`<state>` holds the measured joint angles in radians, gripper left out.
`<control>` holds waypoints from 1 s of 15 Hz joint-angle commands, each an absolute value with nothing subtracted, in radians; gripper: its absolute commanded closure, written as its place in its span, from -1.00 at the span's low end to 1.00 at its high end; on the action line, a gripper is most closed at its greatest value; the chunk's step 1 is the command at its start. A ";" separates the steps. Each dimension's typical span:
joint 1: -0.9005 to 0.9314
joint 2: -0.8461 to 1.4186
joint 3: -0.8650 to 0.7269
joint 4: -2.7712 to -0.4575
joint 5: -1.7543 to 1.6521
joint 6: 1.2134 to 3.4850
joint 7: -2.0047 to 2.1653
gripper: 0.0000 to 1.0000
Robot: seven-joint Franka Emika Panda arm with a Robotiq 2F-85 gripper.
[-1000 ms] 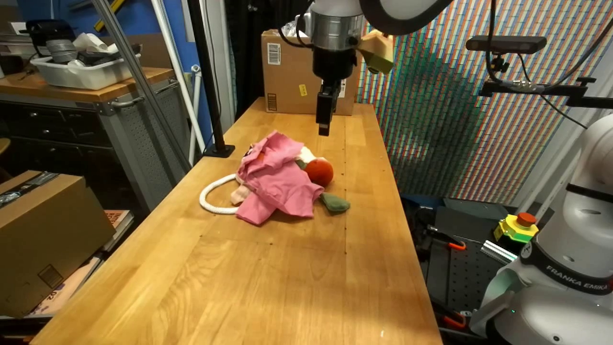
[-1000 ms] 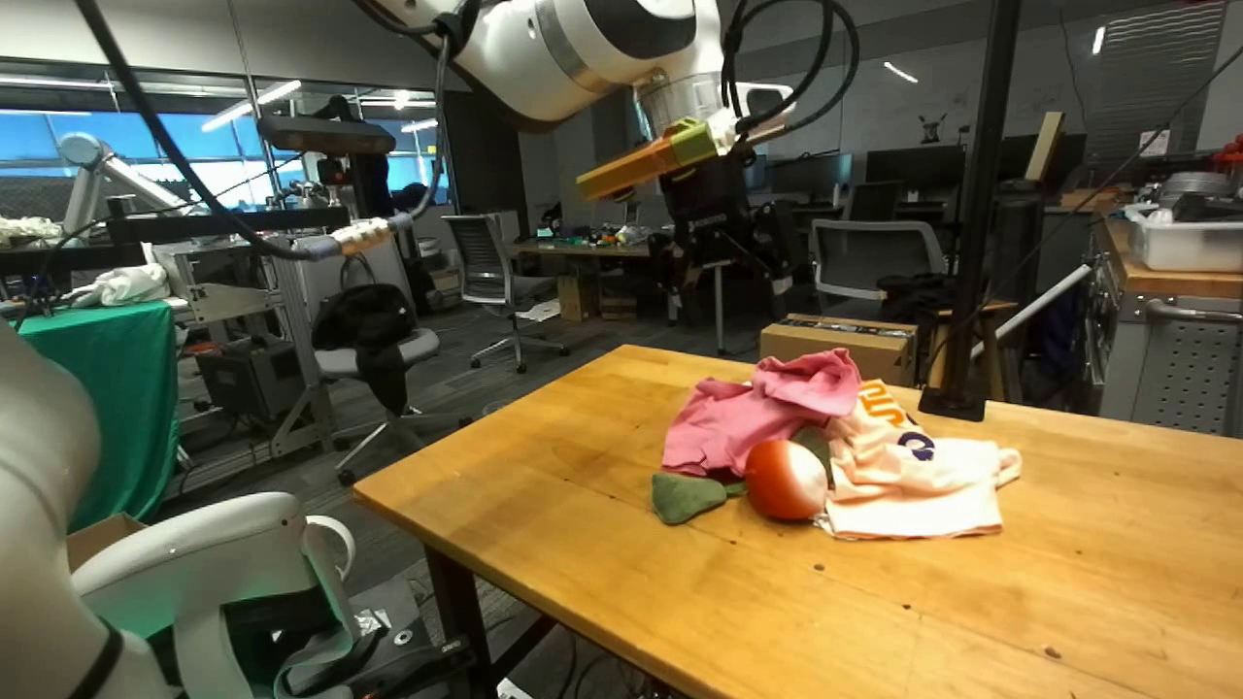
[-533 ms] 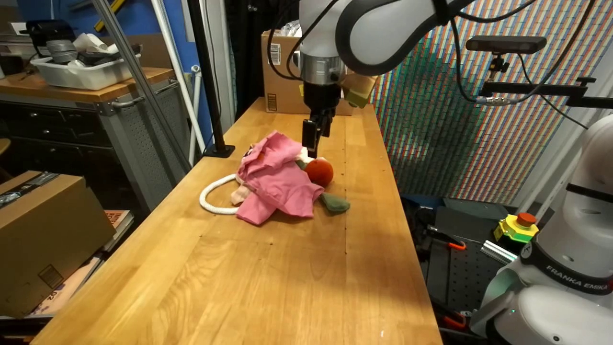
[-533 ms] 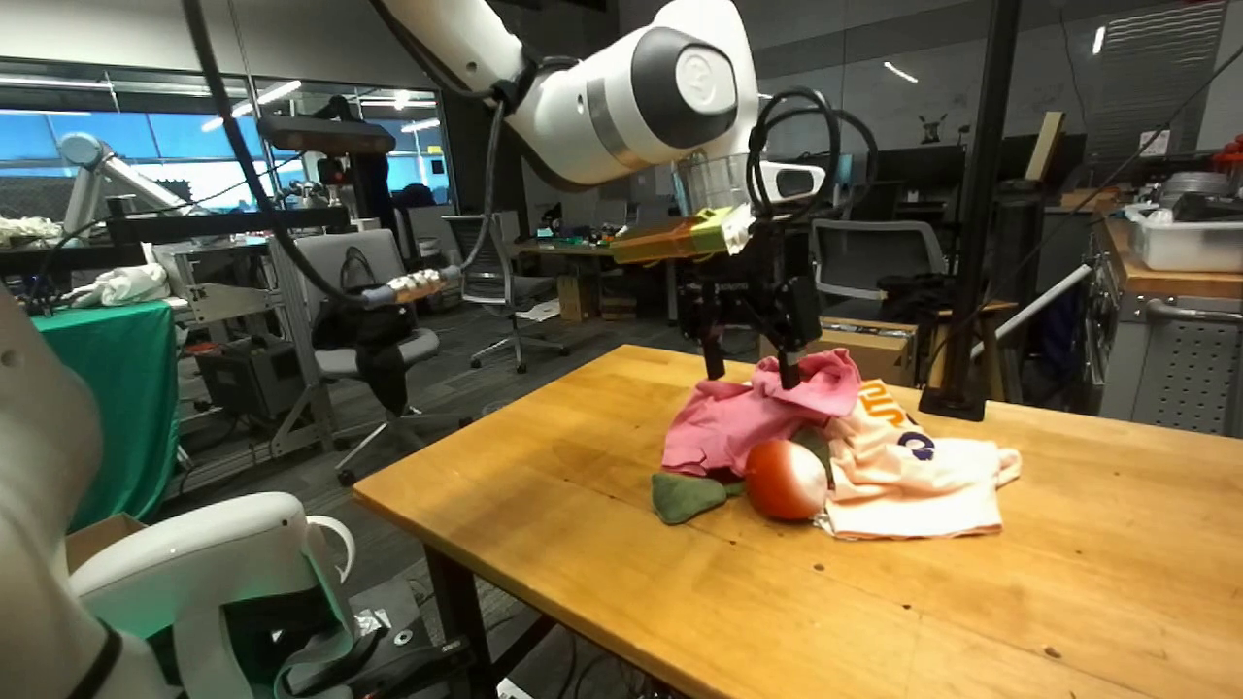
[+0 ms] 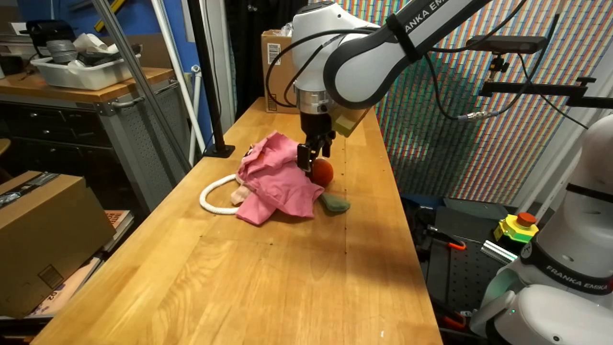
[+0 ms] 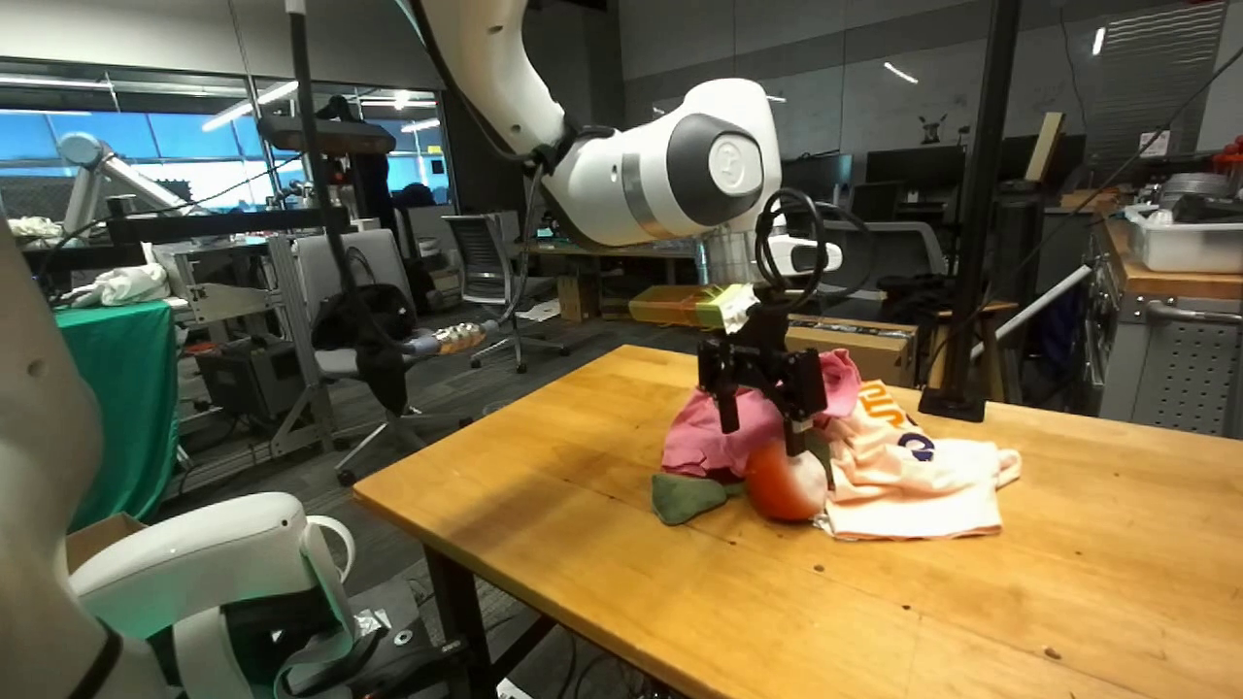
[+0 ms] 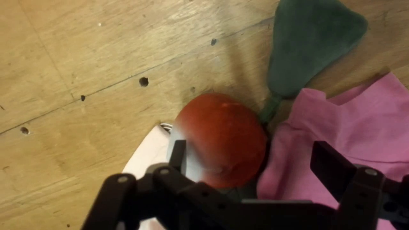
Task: Put the plushy and peach shirt on the right and put the pink shirt on the left
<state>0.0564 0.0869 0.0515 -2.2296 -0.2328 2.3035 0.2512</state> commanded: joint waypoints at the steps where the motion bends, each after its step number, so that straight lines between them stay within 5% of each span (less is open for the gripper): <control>1: 0.057 0.106 0.024 -2.214 -0.285 2.333 0.322 -1.00; 15: 0.042 0.153 -0.023 -2.251 -0.260 2.472 0.368 -1.00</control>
